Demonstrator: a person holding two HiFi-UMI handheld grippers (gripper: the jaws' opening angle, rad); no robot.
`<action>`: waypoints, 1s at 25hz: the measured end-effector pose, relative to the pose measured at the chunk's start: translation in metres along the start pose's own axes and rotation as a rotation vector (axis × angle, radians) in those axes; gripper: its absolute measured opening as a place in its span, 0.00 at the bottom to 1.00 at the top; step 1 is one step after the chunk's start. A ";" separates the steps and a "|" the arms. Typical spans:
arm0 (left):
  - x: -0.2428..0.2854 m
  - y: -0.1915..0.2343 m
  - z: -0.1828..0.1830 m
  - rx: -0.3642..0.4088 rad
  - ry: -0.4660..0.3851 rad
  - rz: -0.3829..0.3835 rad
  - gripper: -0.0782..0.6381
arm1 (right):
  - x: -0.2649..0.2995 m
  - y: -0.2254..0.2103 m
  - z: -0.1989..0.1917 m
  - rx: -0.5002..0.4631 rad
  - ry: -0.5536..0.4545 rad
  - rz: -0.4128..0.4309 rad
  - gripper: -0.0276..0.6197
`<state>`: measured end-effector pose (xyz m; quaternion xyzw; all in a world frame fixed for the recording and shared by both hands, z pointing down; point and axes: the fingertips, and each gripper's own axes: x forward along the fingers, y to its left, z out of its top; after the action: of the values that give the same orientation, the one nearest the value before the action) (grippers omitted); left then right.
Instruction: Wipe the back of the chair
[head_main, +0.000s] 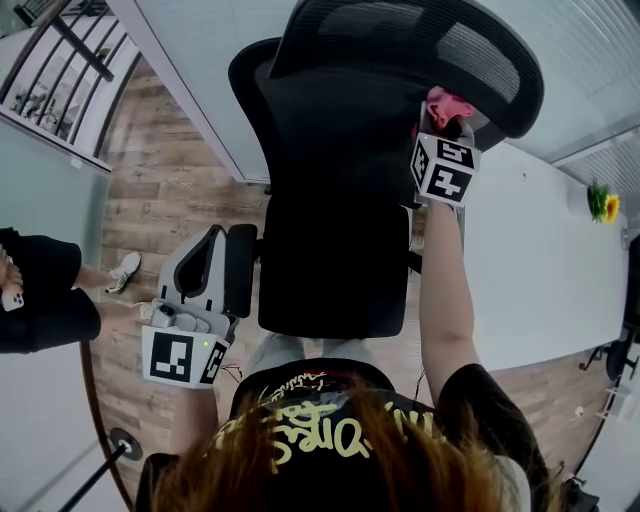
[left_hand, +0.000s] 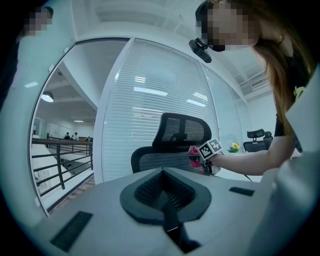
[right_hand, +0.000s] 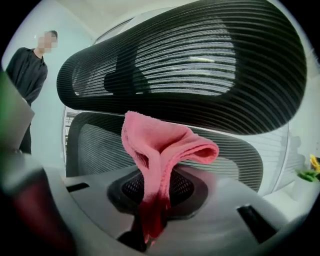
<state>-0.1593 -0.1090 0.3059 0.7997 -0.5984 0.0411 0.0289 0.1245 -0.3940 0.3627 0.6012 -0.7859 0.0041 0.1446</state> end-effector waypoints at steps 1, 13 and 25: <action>0.000 0.002 0.000 -0.001 0.000 -0.002 0.10 | 0.001 0.005 0.001 0.002 -0.001 0.004 0.14; -0.002 0.026 0.000 0.003 -0.005 0.002 0.10 | 0.015 0.066 0.012 0.014 -0.015 0.070 0.14; -0.012 0.049 -0.002 0.001 -0.003 0.023 0.10 | 0.025 0.119 0.023 0.039 -0.022 0.131 0.14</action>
<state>-0.2099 -0.1110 0.3064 0.7927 -0.6076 0.0404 0.0269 0.0008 -0.3882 0.3668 0.5511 -0.8250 0.0225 0.1235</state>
